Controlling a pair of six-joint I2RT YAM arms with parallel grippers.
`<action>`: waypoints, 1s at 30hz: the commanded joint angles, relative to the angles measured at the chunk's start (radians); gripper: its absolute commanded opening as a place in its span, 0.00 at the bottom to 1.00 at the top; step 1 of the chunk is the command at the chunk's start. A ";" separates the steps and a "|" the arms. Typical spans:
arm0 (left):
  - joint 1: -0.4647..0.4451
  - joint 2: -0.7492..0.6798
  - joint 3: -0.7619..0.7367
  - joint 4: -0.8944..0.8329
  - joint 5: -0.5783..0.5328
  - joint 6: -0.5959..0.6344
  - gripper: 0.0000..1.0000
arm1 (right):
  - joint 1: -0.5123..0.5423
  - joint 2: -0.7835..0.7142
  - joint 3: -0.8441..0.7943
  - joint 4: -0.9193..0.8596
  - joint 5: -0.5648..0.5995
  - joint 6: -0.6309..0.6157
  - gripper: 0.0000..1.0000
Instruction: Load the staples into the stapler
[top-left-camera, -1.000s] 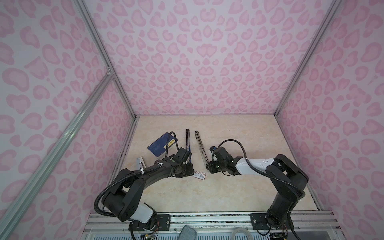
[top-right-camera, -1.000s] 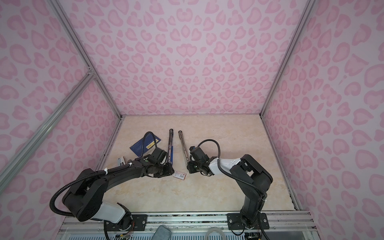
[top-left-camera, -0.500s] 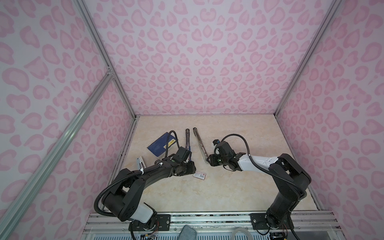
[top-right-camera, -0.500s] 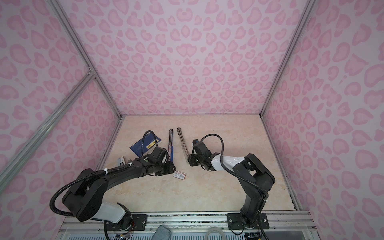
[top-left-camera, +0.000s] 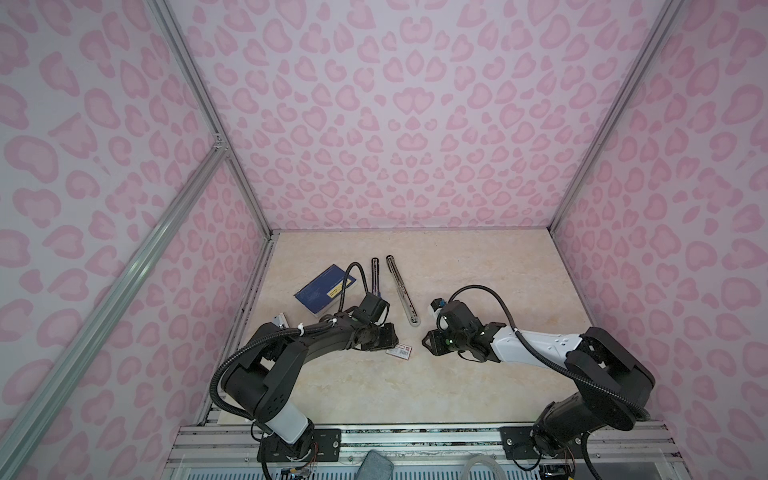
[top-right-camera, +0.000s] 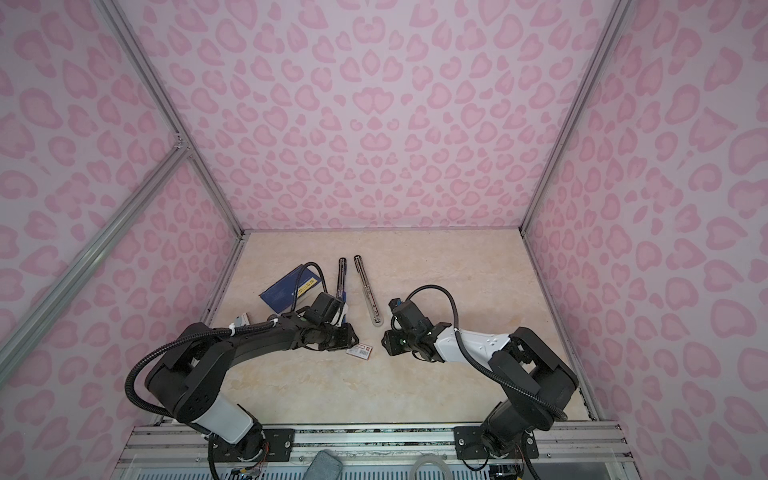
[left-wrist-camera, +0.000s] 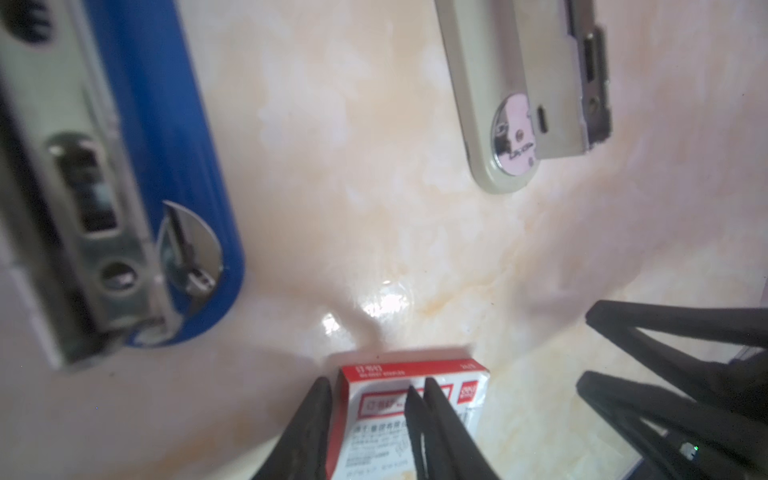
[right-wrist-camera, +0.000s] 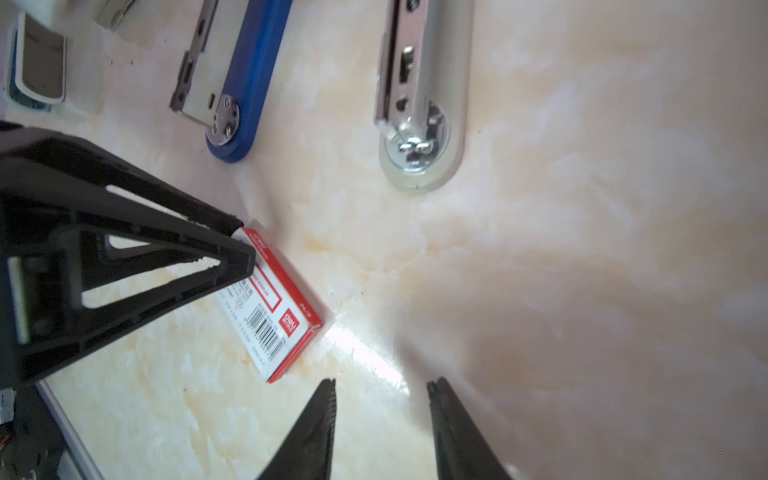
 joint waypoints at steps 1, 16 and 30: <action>-0.011 -0.010 -0.012 0.021 0.027 0.000 0.38 | 0.015 0.014 -0.015 -0.027 -0.019 0.003 0.42; -0.030 -0.022 -0.041 0.055 0.051 -0.021 0.03 | 0.051 0.039 -0.020 0.003 -0.011 0.037 0.41; -0.030 -0.036 -0.059 0.076 0.024 -0.043 0.03 | 0.072 0.084 0.018 -0.033 -0.019 0.035 0.30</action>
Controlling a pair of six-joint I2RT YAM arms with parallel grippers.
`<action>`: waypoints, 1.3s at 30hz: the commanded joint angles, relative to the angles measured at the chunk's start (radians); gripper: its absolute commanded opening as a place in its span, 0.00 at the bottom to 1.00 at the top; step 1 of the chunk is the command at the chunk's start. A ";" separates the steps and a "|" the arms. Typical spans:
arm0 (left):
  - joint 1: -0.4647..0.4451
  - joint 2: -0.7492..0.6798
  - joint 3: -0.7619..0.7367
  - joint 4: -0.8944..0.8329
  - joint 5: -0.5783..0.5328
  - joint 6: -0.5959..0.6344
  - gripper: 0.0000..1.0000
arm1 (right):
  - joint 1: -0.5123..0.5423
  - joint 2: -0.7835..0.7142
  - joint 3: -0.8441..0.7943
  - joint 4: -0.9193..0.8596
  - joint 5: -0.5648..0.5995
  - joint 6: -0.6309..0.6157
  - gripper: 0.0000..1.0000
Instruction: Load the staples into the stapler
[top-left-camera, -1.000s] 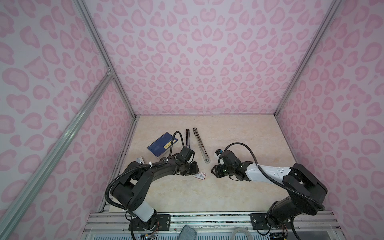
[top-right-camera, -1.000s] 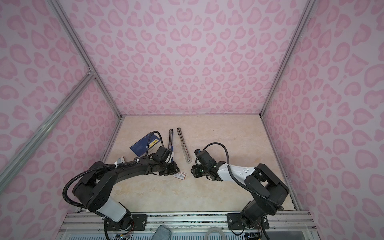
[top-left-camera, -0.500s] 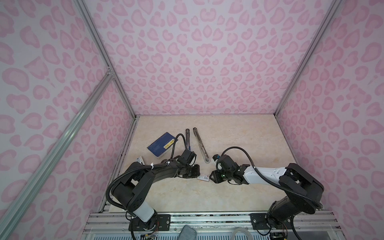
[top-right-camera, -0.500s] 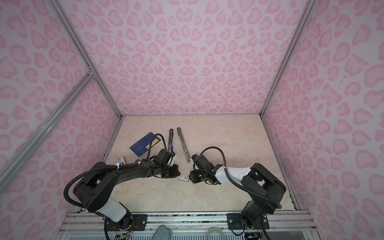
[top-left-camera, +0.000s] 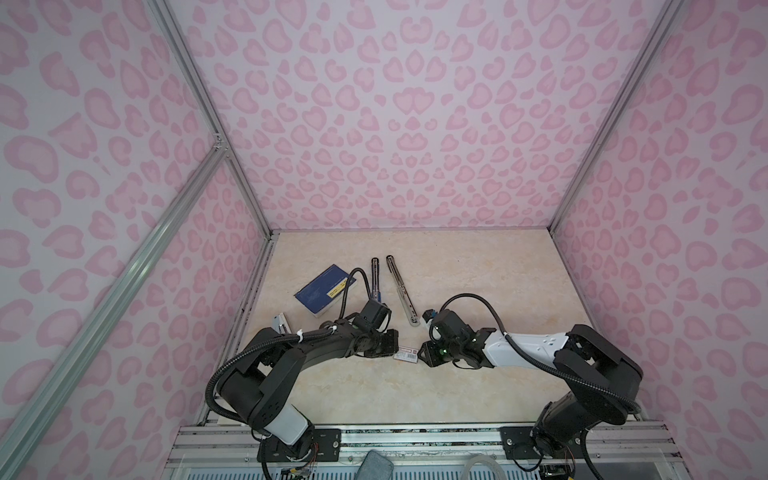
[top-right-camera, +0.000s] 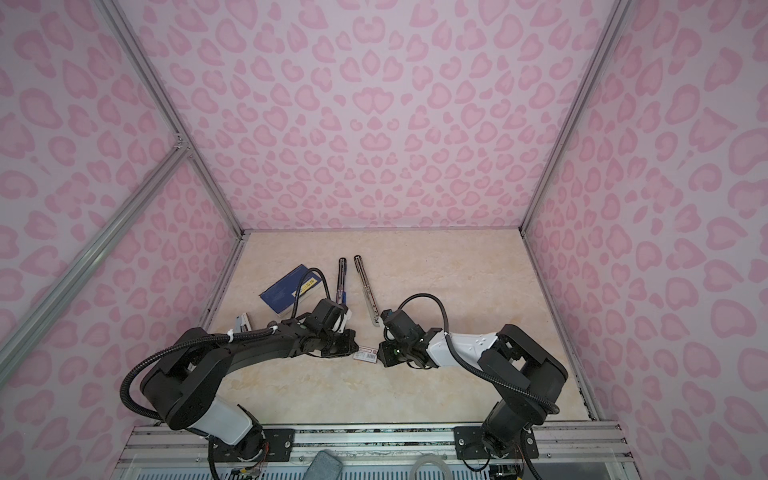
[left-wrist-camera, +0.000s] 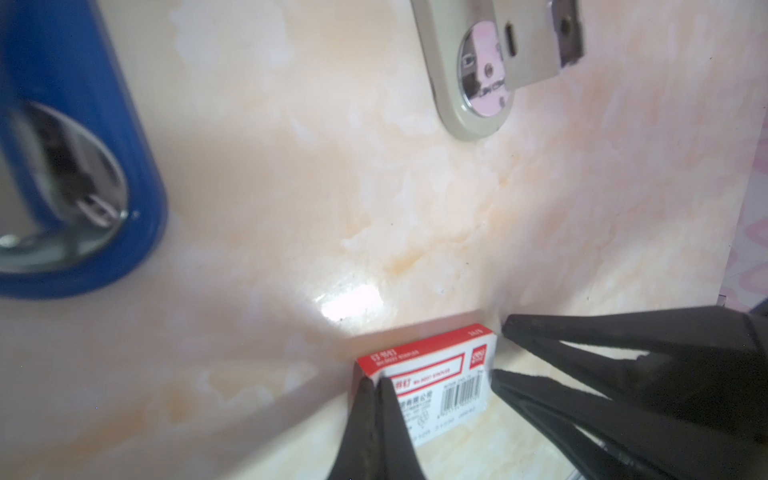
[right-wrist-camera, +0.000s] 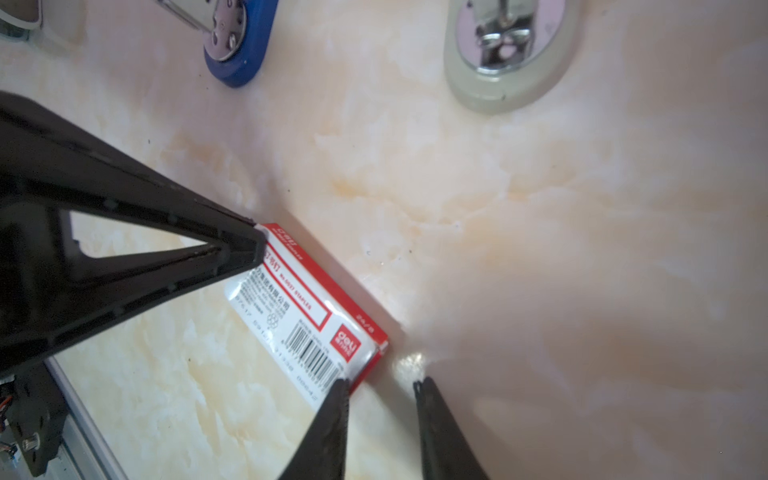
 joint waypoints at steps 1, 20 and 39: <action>-0.001 0.000 -0.001 0.021 -0.009 -0.002 0.03 | 0.011 0.014 -0.004 -0.042 0.012 0.000 0.30; -0.001 -0.004 0.001 0.009 -0.017 0.003 0.07 | 0.015 -0.028 -0.007 -0.197 0.157 -0.041 0.23; -0.001 -0.032 -0.014 0.019 0.006 0.003 0.23 | 0.052 0.014 0.067 -0.129 0.130 0.006 0.43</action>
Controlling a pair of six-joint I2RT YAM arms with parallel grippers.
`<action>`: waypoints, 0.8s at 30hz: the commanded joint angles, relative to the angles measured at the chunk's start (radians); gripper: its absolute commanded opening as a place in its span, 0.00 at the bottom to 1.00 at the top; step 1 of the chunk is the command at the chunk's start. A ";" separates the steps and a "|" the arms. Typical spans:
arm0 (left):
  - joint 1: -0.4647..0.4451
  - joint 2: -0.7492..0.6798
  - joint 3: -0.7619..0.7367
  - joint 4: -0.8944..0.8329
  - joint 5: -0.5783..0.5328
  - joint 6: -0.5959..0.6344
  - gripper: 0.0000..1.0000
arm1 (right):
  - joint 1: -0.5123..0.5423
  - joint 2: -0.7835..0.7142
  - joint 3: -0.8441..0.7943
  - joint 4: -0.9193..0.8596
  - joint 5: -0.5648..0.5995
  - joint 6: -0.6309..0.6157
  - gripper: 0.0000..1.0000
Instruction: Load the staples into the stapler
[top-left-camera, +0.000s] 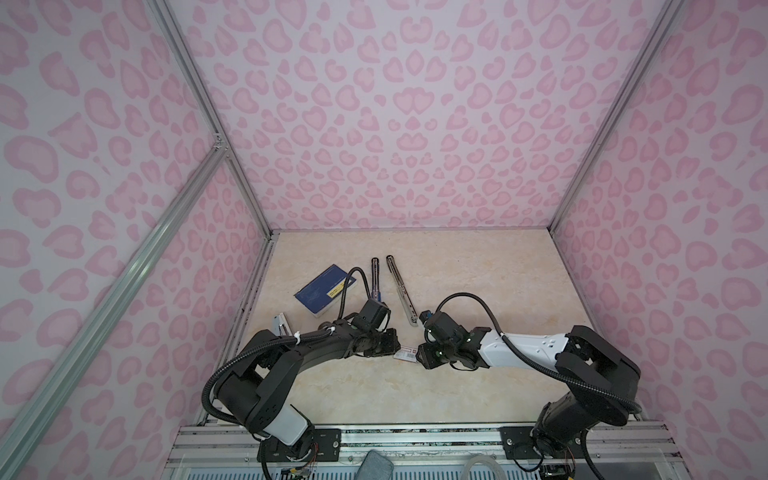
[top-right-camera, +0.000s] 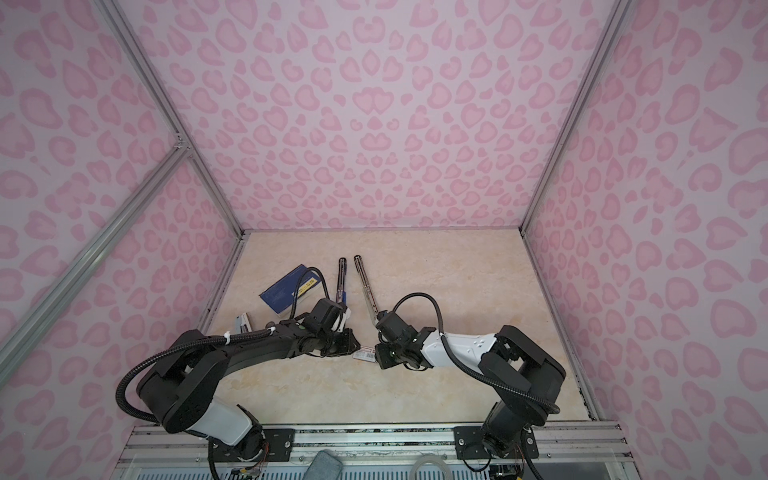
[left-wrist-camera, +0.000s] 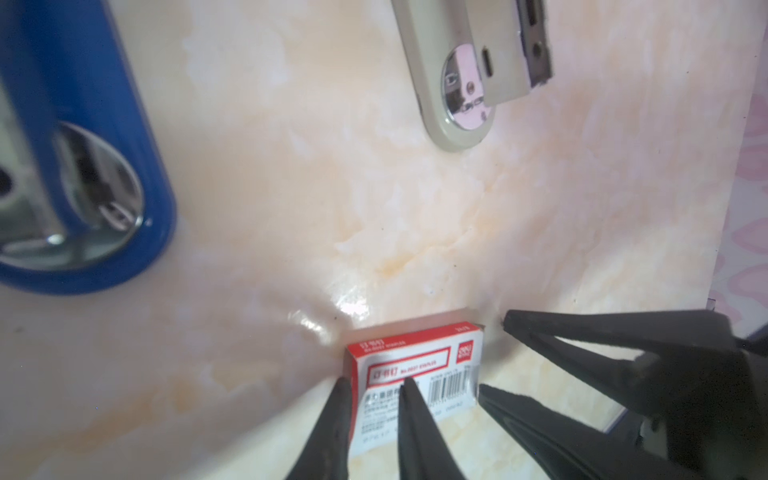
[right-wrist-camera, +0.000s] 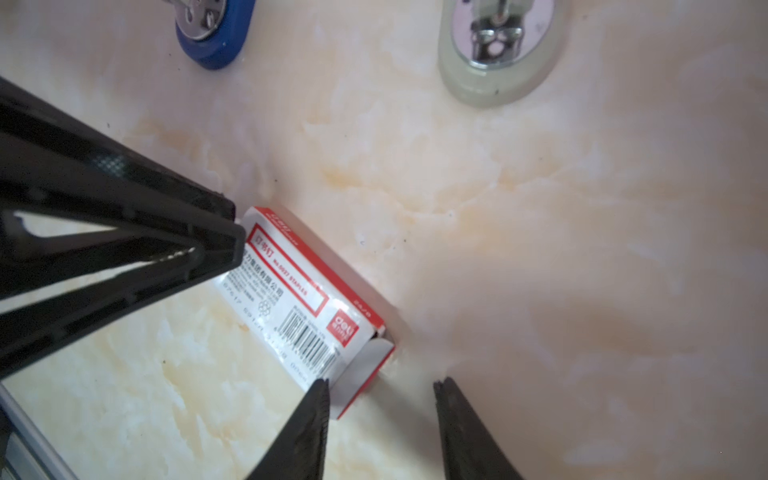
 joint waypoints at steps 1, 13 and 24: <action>-0.001 0.002 -0.006 0.015 0.012 0.005 0.20 | 0.003 0.018 0.010 -0.021 0.022 0.002 0.42; -0.001 0.048 -0.008 0.009 0.003 0.030 0.03 | -0.001 -0.025 -0.020 -0.075 0.052 -0.020 0.22; -0.001 0.039 -0.004 0.012 0.017 0.020 0.03 | 0.010 -0.038 0.017 -0.040 0.031 -0.001 0.45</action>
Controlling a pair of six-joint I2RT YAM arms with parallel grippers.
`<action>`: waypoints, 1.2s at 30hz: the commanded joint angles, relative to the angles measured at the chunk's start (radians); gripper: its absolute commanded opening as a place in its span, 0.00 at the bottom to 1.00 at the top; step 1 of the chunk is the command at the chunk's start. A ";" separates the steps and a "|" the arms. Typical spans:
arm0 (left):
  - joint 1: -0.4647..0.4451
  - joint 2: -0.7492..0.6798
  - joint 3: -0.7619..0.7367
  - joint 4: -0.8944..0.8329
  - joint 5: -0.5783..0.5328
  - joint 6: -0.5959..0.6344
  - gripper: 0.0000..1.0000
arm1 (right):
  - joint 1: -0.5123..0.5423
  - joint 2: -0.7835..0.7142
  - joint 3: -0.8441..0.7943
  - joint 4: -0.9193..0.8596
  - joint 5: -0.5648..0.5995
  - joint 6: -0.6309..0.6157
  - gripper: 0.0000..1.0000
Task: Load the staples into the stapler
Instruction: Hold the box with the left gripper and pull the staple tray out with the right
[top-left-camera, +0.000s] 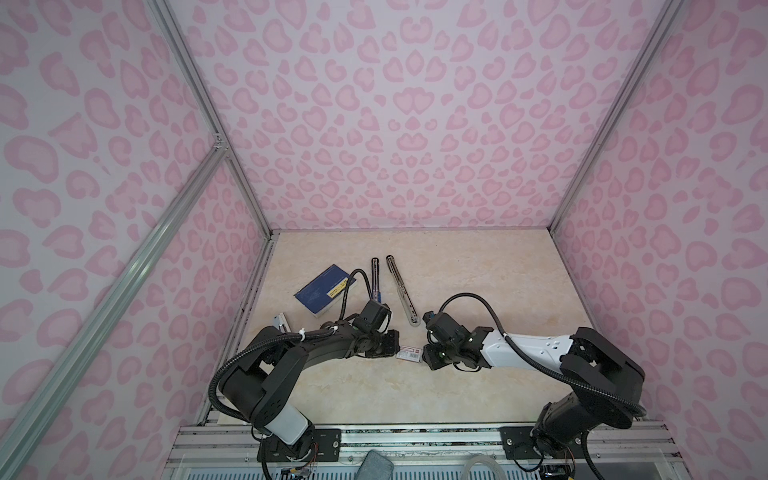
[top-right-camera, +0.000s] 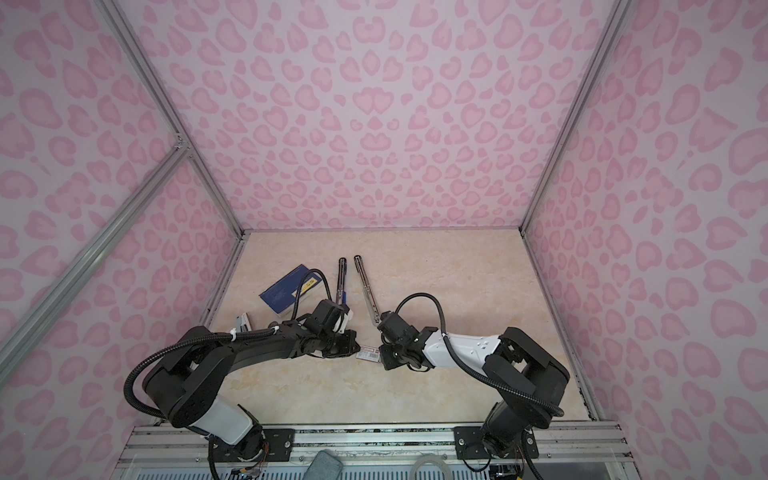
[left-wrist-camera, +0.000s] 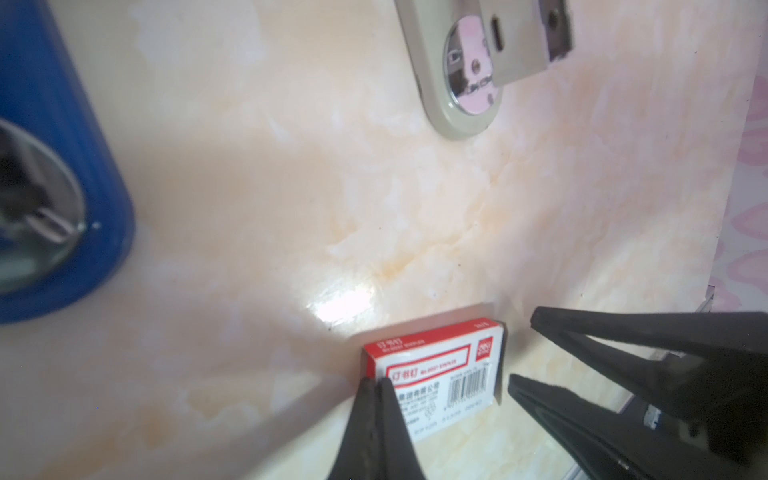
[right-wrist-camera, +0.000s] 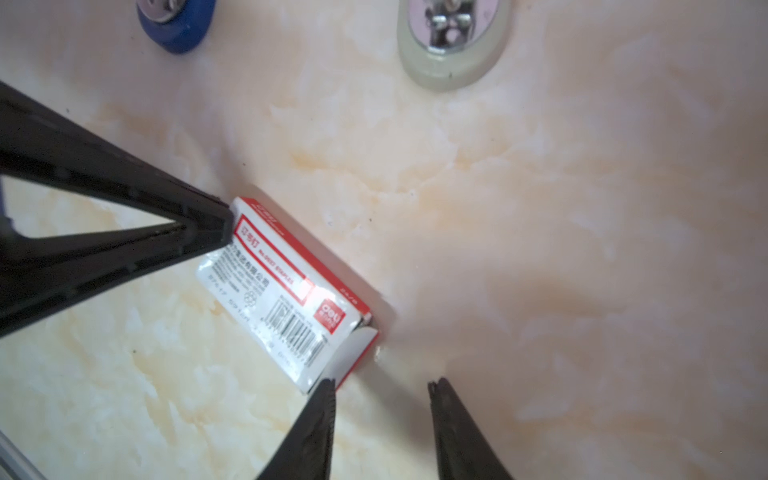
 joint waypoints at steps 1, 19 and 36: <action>-0.001 -0.003 0.000 -0.023 -0.006 0.001 0.03 | 0.010 0.013 0.022 0.019 -0.010 0.008 0.46; -0.001 -0.006 0.007 -0.021 0.000 0.001 0.03 | 0.009 0.039 0.011 -0.050 0.044 0.016 0.24; -0.001 -0.030 0.003 -0.014 0.050 0.004 0.19 | -0.020 0.061 0.007 0.012 -0.022 0.050 0.04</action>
